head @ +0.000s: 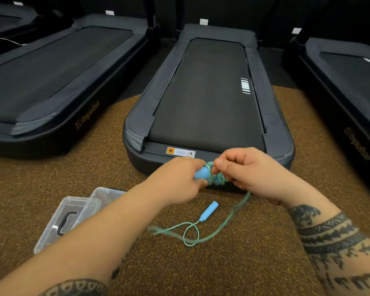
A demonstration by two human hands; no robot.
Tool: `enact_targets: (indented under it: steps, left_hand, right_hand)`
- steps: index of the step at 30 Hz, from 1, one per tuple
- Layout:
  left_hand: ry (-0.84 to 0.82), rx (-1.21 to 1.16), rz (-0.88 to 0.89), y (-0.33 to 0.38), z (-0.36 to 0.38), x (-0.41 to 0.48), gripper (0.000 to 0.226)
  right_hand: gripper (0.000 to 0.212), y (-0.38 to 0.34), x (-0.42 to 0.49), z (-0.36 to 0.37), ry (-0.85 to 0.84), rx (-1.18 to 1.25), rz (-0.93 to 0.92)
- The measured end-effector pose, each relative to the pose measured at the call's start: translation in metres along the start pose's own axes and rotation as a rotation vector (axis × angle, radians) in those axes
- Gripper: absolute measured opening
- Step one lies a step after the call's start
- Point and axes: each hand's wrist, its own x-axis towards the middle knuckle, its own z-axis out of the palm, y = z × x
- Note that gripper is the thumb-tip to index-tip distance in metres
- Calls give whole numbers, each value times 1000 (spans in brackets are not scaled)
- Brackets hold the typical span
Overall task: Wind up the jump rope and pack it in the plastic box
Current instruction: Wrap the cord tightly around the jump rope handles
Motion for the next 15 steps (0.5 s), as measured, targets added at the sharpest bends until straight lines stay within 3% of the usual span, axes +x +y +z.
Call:
enact_targets:
  steps: [3,5,9,11,13,15]
  left_hand:
    - [-80,32,106,5,1,-1,30]
    - [-97,-31,160,8,1,-3,19]
    - [-67,-123,212,15,5,-8,21]
    - [-30,-218,217,16,2,-8,21]
    - [-5,-341,210,17,-4,-9,27]
    - [10,-448,181,16,-6,-10,28]
  right_hand:
    - [23,4,4,-3,217,-190,-48]
    - [23,6,4,-2,223,-219,-64]
    - [25,11,5,0,214,-258,-28]
    - [20,12,6,-4,250,-43,34]
    - [15,16,8,-7,237,329,167]
    - [9,20,8,-7,192,447,286]
